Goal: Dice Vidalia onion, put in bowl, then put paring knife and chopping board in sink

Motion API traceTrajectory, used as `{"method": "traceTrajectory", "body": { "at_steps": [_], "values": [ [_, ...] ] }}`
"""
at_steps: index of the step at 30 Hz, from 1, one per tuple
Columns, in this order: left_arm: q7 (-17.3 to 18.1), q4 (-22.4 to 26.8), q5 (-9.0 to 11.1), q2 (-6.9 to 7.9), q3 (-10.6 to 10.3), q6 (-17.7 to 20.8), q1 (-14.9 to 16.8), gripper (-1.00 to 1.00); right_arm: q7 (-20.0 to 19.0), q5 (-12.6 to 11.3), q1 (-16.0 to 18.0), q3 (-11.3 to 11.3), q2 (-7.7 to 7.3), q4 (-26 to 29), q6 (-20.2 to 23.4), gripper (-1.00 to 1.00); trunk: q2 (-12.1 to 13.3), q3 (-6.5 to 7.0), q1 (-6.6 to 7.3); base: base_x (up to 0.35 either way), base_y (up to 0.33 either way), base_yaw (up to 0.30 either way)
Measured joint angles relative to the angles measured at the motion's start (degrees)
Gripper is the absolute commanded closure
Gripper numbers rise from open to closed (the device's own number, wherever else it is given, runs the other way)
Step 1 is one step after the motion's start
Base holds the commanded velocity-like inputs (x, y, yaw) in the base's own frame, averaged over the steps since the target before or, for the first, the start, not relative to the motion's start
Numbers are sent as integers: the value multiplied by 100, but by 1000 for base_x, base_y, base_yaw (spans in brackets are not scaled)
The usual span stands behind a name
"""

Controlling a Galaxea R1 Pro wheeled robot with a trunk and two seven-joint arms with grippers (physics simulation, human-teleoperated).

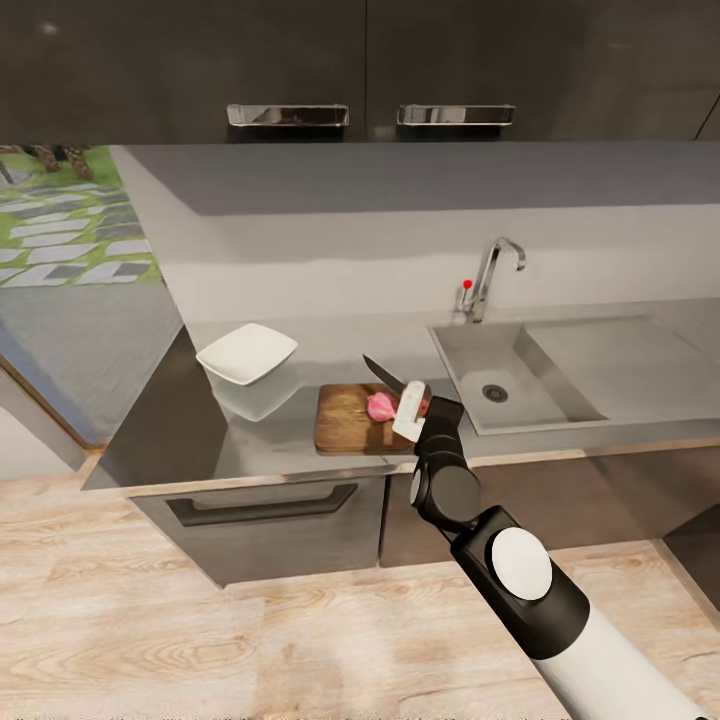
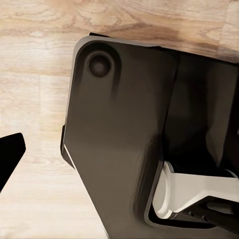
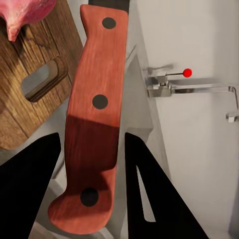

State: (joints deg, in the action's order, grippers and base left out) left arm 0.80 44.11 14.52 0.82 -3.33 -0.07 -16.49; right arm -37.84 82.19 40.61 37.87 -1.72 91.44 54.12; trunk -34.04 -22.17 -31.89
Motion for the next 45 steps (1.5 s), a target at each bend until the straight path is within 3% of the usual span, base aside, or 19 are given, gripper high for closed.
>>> {"method": "traceTrajectory", "body": {
  "at_steps": [34, 45],
  "values": [
    [-4, -33, 0, 0, 9, 7, 2, -100, -9, -7, 0, 3, -3, -9, 5, 100, 0, -306, 0, 0, 0, 0],
    [-4, -40, 1, 0, 9, 7, 2, -100, -4, -6, 0, 2, -9, -9, 4, 100, -1, -323, 0, 0, 0, 0]
  ]
}}
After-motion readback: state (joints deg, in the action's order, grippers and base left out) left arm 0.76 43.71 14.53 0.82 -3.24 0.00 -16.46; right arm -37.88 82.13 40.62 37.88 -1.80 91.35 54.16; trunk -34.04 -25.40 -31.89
